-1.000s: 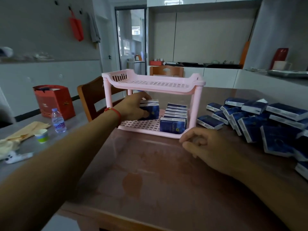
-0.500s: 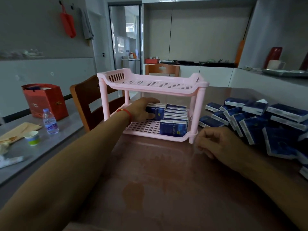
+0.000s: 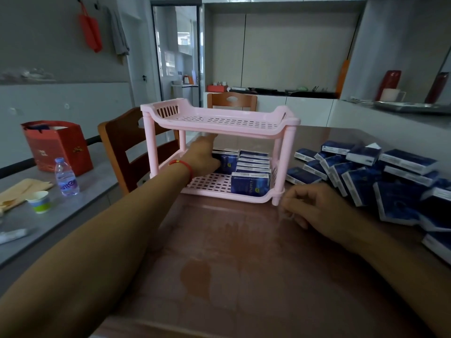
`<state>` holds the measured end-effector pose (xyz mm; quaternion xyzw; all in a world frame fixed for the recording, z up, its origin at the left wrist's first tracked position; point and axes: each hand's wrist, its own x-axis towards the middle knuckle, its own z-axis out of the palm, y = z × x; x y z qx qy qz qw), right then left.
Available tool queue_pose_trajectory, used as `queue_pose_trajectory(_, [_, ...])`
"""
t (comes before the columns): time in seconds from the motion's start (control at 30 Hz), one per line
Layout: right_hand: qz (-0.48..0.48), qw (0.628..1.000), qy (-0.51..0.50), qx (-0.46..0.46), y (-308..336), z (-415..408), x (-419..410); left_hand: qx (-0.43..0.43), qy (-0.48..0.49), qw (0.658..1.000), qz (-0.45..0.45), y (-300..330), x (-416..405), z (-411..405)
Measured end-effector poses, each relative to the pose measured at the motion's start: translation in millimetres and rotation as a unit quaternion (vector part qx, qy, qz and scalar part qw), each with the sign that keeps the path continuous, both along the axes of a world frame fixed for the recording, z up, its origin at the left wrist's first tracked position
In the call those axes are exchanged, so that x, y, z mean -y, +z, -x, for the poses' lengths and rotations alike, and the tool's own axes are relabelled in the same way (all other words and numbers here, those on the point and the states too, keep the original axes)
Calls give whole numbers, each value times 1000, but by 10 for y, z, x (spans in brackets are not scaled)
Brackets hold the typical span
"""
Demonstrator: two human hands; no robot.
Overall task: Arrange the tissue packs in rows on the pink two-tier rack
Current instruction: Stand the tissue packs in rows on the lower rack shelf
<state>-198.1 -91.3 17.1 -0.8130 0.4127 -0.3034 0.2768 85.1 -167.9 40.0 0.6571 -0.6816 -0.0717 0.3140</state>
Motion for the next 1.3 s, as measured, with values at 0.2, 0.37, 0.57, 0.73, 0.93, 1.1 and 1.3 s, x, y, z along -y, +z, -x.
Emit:
queue_pose_trajectory(0.2, [-6,1000,-7,1,-24,28,32,0,28,994,106,35,-402,291])
queue_pose_trajectory(0.37, [15,999,-36,15,-58,68,72,10,24,990,139,-71,-763,463])
queue_pose_trajectory(0.57, [121,986,-117,-10,-43,160,8,84,-91,949,289,-23,-1121,921])
queue_pose_trajectory(0.73, [174,949,-236,-114,107,493,-325,115,-303,926,196,-248,-1274,1223])
queue_pose_trajectory(0.93, [201,842,-387,-318,-19,1503,-903,143,-354,913,139,-308,-1213,1470])
queue_pose_trajectory(1.1, [136,854,-371,-338,-141,1607,-1080,130,-348,920,127,-298,-1214,2047])
queue_pose_trajectory(1.3, [176,920,-272,-219,-169,1302,-1137,128,-339,926,109,-537,-1195,2101])
